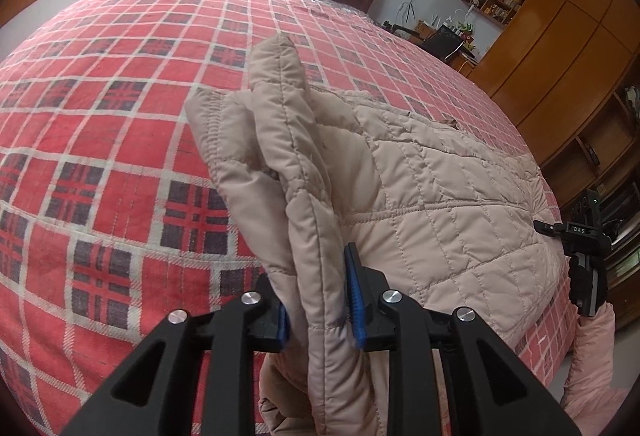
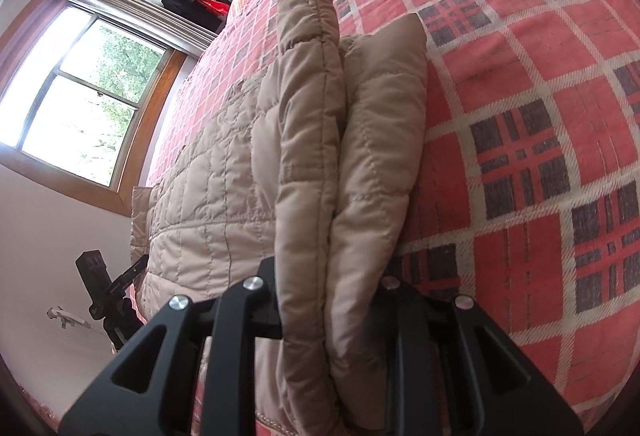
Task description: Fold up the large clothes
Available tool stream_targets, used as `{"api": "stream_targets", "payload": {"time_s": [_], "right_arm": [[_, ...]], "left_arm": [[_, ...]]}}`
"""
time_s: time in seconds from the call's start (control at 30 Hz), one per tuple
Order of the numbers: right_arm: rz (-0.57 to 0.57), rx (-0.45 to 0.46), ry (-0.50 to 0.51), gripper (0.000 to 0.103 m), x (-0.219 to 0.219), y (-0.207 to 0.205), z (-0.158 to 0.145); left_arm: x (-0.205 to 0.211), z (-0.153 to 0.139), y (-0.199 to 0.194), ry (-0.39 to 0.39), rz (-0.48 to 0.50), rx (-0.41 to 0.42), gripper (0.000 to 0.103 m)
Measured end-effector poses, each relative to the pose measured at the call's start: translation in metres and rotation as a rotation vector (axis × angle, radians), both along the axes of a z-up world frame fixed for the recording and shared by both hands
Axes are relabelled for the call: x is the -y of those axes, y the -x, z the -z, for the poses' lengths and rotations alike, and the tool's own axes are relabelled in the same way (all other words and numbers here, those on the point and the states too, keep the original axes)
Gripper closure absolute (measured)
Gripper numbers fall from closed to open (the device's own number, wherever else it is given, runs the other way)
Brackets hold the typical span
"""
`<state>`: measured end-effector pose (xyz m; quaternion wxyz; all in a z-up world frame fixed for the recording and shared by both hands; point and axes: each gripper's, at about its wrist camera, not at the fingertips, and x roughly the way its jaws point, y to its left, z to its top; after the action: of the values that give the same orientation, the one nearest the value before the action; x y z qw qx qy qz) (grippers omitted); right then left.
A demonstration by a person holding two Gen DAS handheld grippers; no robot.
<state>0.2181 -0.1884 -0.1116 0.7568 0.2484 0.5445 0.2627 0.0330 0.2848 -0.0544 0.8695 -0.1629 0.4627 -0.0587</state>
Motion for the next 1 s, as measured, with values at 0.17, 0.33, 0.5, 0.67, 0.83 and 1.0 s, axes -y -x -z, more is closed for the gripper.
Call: {"api": "stream_targets", "payload": {"time_s": [0.17, 0.33, 0.5, 0.67, 0.83, 1.0], "right_arm": [[0.008, -0.003, 0.003, 0.080, -0.002, 0.001, 0.000], [0.007, 0.014, 0.051, 0.060, -0.004, 0.001, -0.006], [0.033, 0.065, 0.133, 0.038, -0.003, 0.012, -0.027], [0.046, 0.096, 0.211, 0.033, 0.003, 0.028, -0.044], [0.052, 0.090, 0.242, 0.033, 0.012, 0.044, -0.048], [0.059, 0.097, 0.255, 0.033, 0.019, 0.062, -0.052]], "left_arm": [[0.000, 0.000, 0.001, 0.000, -0.002, 0.001, 0.078], [0.002, -0.001, 0.002, -0.026, -0.018, -0.004, 0.068], [0.003, -0.013, 0.009, -0.097, -0.034, -0.013, 0.049], [0.011, -0.038, 0.020, -0.198, -0.044, 0.029, 0.045], [0.026, -0.061, 0.029, -0.260, -0.033, 0.067, 0.045], [0.048, -0.081, 0.033, -0.293, 0.008, 0.104, 0.044]]}}
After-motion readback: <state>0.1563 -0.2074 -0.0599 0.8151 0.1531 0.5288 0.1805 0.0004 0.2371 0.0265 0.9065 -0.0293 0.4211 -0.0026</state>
